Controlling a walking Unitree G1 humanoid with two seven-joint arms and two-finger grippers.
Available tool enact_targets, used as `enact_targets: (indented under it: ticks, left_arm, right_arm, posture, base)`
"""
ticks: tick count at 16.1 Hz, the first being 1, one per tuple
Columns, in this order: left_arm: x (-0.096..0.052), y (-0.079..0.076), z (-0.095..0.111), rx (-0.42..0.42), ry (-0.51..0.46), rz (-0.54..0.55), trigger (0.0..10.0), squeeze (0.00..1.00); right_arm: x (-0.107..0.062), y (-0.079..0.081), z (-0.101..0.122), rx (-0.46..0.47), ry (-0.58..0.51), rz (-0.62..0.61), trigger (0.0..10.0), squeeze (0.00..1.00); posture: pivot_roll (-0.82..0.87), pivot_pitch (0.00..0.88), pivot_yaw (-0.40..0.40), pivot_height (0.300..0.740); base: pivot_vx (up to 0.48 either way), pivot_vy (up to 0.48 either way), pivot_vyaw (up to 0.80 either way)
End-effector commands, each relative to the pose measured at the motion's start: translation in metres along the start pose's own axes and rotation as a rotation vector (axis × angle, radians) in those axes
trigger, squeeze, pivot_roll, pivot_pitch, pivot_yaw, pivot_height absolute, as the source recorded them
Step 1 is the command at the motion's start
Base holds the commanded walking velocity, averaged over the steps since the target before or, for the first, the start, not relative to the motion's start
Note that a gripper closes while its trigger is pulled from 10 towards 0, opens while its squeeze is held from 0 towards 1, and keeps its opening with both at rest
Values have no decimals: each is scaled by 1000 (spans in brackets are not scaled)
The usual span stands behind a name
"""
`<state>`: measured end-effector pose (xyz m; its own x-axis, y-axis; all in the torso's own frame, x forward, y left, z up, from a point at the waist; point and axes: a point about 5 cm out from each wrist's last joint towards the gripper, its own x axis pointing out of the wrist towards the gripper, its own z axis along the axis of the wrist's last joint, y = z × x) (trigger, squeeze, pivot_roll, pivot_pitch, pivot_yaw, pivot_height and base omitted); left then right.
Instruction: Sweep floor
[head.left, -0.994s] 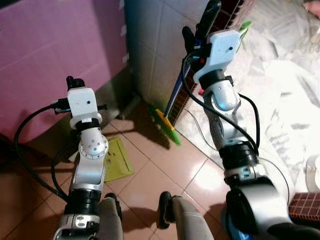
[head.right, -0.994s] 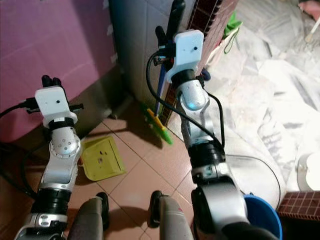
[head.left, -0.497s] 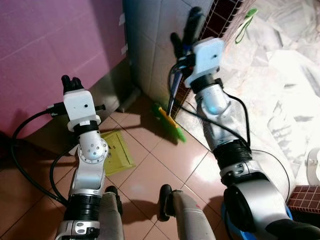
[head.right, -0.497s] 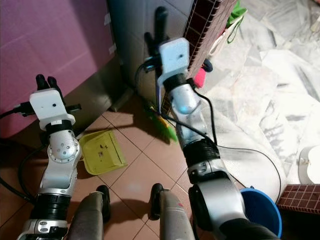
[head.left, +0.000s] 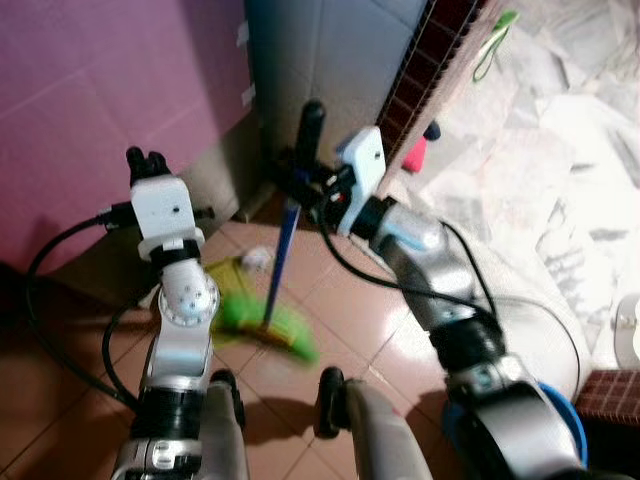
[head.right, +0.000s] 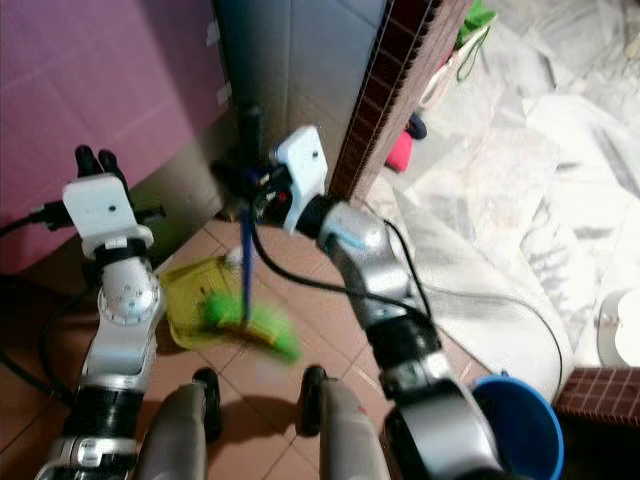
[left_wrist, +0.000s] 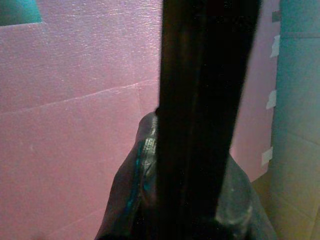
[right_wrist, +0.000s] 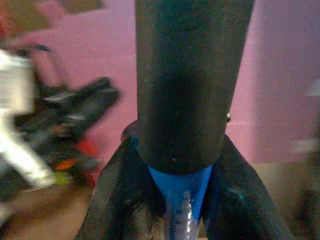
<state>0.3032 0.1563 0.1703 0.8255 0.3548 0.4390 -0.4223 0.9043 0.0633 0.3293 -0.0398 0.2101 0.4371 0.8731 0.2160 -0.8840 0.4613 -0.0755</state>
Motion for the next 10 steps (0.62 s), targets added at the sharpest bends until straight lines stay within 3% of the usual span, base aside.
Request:
enact_targets:
  ticks: [1, 4, 6, 10]
  left_arm:
    - [-14, -6, -18, 9, 101, -45, 10000, 0]
    - [-11, -6, -18, 10, 100, -46, 10000, 0]
    - [-10, -5, -18, 15, 100, -45, 10000, 0]
    - [-9, -6, -19, 16, 104, -53, 10000, 0]
  right_arm:
    - [-6, 5, 13, 47, -11, 124, 10000, 0]
    - [-18, -2, 40, -3, 12, 262, 10000, 0]
    - [-26, -15, 54, -93, 52, 271, 10000, 0]
    - [-50, -45, 72, -158, 142, 251, 10000, 0]
  posture:
    - [18, 391, -100, 740]
    - [17, 387, -99, 740]
    - [13, 383, -100, 740]
    - [14, 376, -97, 740]
  base:
    - [0, 0, 0]
    - [0, 0, 0]
    - [0, 0, 0]
    - [0, 0, 0]
